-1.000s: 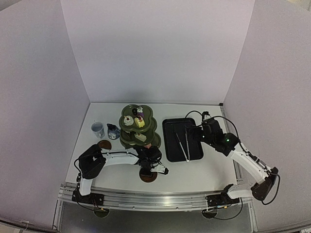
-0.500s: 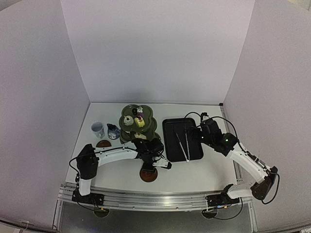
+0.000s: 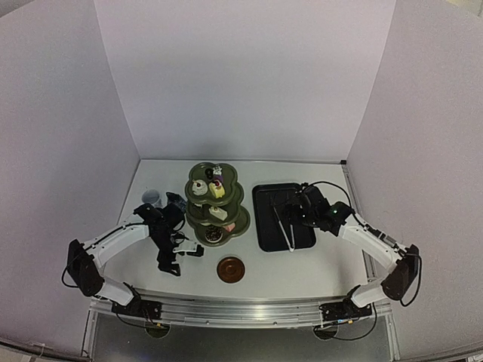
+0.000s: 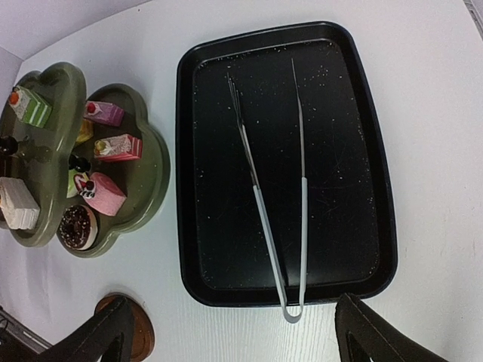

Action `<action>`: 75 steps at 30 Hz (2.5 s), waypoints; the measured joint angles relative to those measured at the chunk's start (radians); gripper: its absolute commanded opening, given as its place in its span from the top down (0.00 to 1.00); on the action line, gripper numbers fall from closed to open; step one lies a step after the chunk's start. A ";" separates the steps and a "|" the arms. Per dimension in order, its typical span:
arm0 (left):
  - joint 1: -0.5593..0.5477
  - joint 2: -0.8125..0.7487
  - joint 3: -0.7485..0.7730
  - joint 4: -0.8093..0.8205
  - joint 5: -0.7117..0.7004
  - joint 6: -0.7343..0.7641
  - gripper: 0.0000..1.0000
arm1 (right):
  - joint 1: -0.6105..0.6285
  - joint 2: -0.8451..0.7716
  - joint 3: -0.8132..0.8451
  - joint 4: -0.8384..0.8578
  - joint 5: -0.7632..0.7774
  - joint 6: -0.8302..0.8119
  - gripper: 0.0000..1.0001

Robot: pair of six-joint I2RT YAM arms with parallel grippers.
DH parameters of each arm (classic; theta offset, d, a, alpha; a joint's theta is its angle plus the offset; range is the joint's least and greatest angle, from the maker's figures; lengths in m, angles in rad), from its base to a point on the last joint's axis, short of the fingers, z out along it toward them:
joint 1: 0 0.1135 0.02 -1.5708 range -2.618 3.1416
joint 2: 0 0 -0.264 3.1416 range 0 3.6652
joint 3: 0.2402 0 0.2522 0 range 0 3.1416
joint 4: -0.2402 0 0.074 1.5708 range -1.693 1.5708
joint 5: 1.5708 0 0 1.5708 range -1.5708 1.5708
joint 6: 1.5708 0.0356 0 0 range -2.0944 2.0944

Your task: Serve the afternoon tea

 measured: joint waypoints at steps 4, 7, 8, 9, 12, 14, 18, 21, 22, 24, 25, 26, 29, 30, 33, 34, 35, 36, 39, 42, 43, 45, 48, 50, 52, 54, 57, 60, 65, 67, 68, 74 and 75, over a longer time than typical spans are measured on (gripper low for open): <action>0.233 -0.068 -0.111 0.002 -0.019 0.047 0.09 | 0.000 0.014 0.029 -0.003 -0.004 0.001 0.10; 0.401 -0.039 -0.124 0.105 -0.041 0.048 0.13 | 0.000 0.014 0.045 -0.003 -0.008 0.001 0.10; 0.440 -0.004 -0.112 0.134 -0.041 0.047 0.15 | 0.000 0.016 0.048 -0.002 -0.010 0.001 0.10; 0.477 0.034 -0.097 0.163 -0.041 0.046 0.16 | 0.000 0.017 0.051 -0.002 -0.012 0.001 0.11; 0.536 0.177 -0.034 0.246 -0.056 0.038 0.18 | 0.000 0.024 0.052 -0.003 -0.021 0.000 0.11; 0.544 0.260 -0.005 0.311 -0.068 0.033 0.22 | 0.000 0.027 0.052 -0.004 -0.023 0.000 0.11; 0.543 0.374 0.046 0.351 -0.087 0.027 0.26 | 0.000 0.026 0.052 -0.006 -0.022 0.001 0.11; 0.542 0.432 0.074 0.385 -0.116 0.026 0.29 | 0.000 0.023 0.048 -0.007 -0.022 0.002 0.11; 0.542 0.445 0.079 0.390 -0.125 0.026 0.30 | 0.000 0.019 0.044 -0.007 -0.021 0.002 0.11; 0.542 0.465 0.086 0.399 -0.140 0.027 0.33 | 0.000 0.012 0.037 -0.008 -0.021 0.004 0.11; 0.542 0.469 0.086 0.401 -0.145 0.027 0.33 | 0.000 0.007 0.034 -0.009 -0.020 0.004 0.11; 0.542 0.471 0.085 0.400 -0.149 0.027 0.33 | 0.000 0.002 0.031 -0.009 -0.020 0.004 0.11; 0.542 0.469 0.063 0.411 -0.159 0.032 0.35 | 0.000 -0.006 0.027 -0.011 -0.018 0.005 0.11; 0.542 0.463 0.051 0.420 -0.164 0.037 0.38 | 0.000 -0.006 0.027 -0.011 -0.017 0.005 0.11; 0.538 0.425 -0.011 0.474 -0.185 0.056 0.49 | 0.000 -0.006 0.027 -0.011 -0.016 0.006 0.11; 0.535 0.414 -0.029 0.489 -0.194 0.056 0.49 | 0.000 -0.006 0.027 -0.011 -0.014 0.007 0.11; 0.529 0.399 -0.052 0.512 -0.202 0.062 0.49 | 0.000 -0.006 0.027 -0.011 -0.013 0.008 0.11; 0.522 0.382 -0.074 0.527 -0.205 0.062 0.49 | 0.000 -0.006 0.027 -0.011 -0.013 0.008 0.11; 0.477 0.309 -0.171 0.568 -0.215 0.064 0.49 | 0.000 -0.006 0.027 -0.011 -0.010 0.008 0.11; 0.358 0.196 -0.304 0.580 -0.228 0.057 0.48 | 0.000 -0.006 0.027 -0.012 -0.004 0.007 0.11; 0.298 0.159 -0.341 0.577 -0.226 0.050 0.47 | 0.000 -0.006 0.027 -0.013 -0.003 0.007 0.11; 0.179 0.097 -0.402 0.567 -0.214 0.020 0.47 | 0.000 -0.006 0.028 -0.014 0.001 0.007 0.11; 0.040 0.047 -0.446 0.559 -0.202 -0.036 0.46 | 0.000 -0.006 0.030 -0.014 0.003 0.007 0.11; -0.028 0.044 -0.447 0.547 -0.198 -0.064 0.45 | 0.000 -0.006 0.032 -0.014 0.002 0.007 0.11; -0.073 0.055 -0.436 0.539 -0.201 -0.091 0.44 | 0.000 -0.005 0.037 -0.014 0.002 0.007 0.11; -0.119 0.073 -0.419 0.535 -0.209 -0.110 0.44 | 0.000 -0.005 0.041 -0.015 0.002 0.007 0.11; -0.178 0.102 -0.392 0.532 -0.231 -0.125 0.44 | 0.000 -0.005 0.041 -0.015 0.002 0.007 0.12; -0.192 0.126 -0.371 0.532 -0.246 -0.130 0.44 | 0.000 -0.008 0.041 -0.015 0.002 0.008 0.12; -0.193 0.129 -0.367 0.533 -0.252 -0.130 0.43 | 0.000 -0.026 0.041 -0.015 0.003 0.009 0.12; -0.194 0.127 -0.369 0.533 -0.251 -0.130 0.42 | 0.000 -0.037 0.041 -0.015 0.004 0.009 0.12; -0.194 0.127 -0.369 0.533 -0.252 -0.130 0.42 | 0.000 -0.041 0.041 -0.015 0.004 0.010 0.12; -0.195 0.150 -0.344 0.515 -0.249 -0.128 0.41 | 0.000 -0.045 0.041 -0.015 0.004 0.011 0.12; -0.195 0.162 -0.330 0.507 -0.247 -0.128 0.41 | 0.000 -0.045 0.041 -0.015 0.004 0.011 0.12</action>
